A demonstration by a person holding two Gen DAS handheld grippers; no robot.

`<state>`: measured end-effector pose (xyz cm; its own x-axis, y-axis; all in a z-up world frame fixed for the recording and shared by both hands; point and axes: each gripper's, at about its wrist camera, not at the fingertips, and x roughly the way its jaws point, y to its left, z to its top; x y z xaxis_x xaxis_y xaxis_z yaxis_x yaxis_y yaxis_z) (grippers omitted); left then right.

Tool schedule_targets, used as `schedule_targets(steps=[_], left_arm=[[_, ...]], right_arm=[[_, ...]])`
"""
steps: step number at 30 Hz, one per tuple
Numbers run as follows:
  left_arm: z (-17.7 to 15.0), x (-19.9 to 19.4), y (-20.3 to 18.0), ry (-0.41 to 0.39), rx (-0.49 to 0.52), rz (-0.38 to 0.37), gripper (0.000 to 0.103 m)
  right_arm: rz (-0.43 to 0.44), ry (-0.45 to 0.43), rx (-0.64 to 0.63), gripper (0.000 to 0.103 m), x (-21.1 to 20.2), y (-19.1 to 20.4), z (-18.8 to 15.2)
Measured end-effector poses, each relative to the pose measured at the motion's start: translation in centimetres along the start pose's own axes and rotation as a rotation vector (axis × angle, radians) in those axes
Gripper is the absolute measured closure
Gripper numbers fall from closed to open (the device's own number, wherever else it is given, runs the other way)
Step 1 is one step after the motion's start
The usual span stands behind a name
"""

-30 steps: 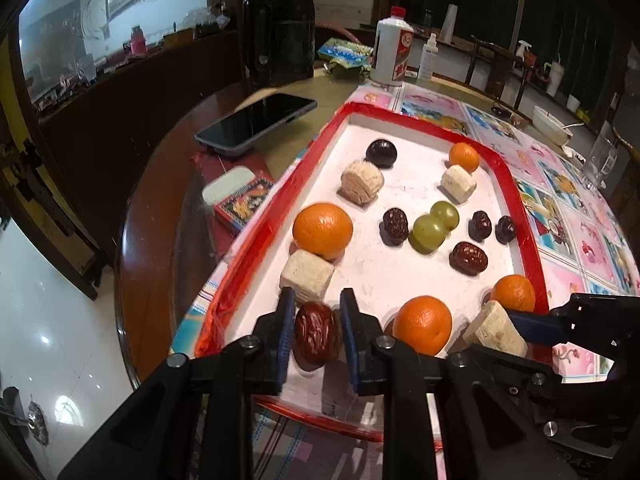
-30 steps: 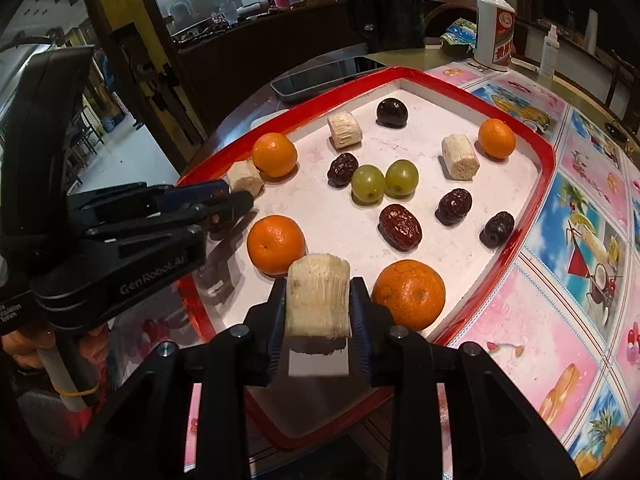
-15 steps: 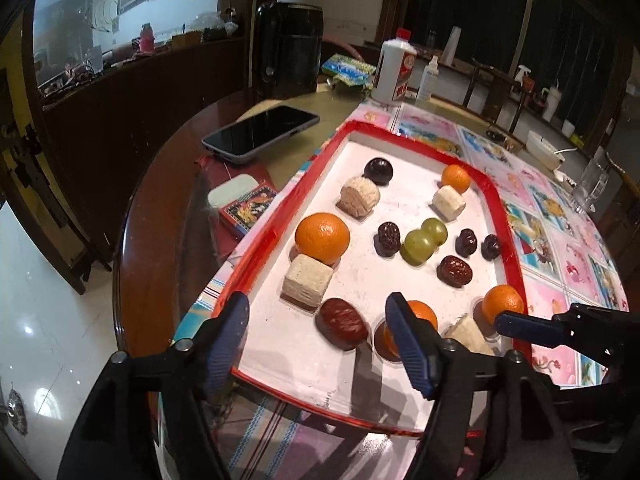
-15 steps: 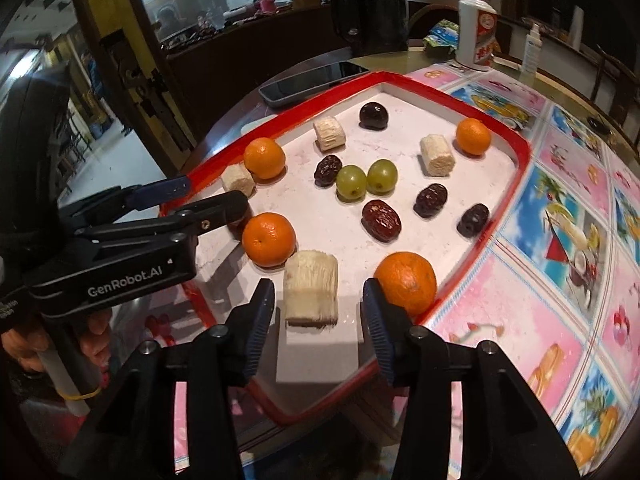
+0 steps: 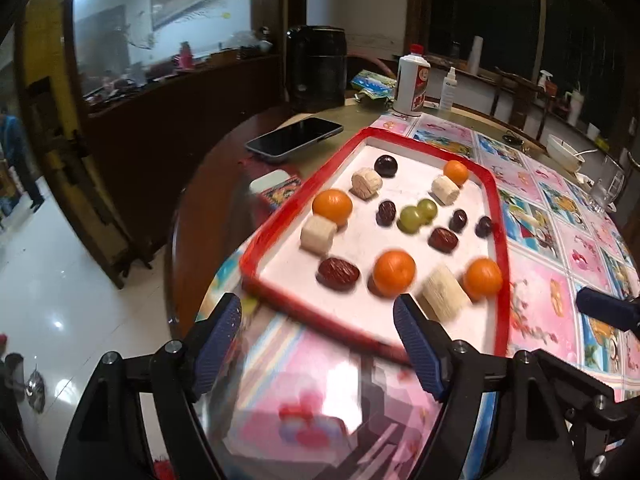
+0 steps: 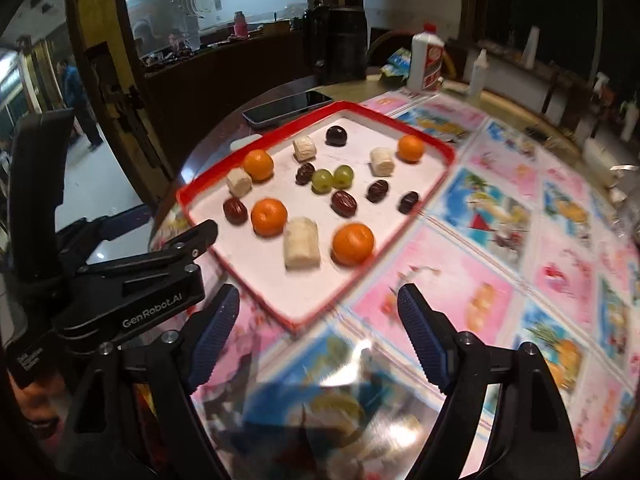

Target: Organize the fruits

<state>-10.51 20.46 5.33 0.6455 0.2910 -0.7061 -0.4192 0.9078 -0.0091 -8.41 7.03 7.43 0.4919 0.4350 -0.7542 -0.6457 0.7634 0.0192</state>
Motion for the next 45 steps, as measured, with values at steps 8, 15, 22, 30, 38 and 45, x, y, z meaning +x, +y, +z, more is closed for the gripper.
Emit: schedule_targets(steps=[8, 15, 22, 30, 38, 45], left_arm=[[-3.6, -3.3, -1.6, 0.054, -0.025, 0.010, 0.020], [-5.8, -5.7, -3.1, 0.024, 0.037, -0.004, 0.018], [-6.5, -6.8, -2.7, 0.028, 0.016, 0.000, 0.000], [-7.1, -7.7, -2.8, -0.035, 0.084, 0.062, 0.001], [-7.0, -7.6, -1.4, -0.008, 0.039, 0.015, 0.001], [-6.9, -7.6, -1.0, 0.006, 0.048, -0.010, 0.001]], right_arm=[[-0.087, -0.056, -0.019, 0.014, -3.5, 0.2, -4.5], [-0.114, -0.003, 0.067, 0.014, -3.9, -1.4, -6.6], [-0.121, 0.005, 0.105, 0.014, -4.3, -2.1, -7.6], [-0.152, 0.017, 0.110, 0.014, -3.9, -2.0, -7.7], [-0.179, 0.030, 0.104, 0.014, -3.3, -1.7, -7.6], [-0.182, 0.034, 0.096, 0.014, -3.1, -0.8, -7.3]])
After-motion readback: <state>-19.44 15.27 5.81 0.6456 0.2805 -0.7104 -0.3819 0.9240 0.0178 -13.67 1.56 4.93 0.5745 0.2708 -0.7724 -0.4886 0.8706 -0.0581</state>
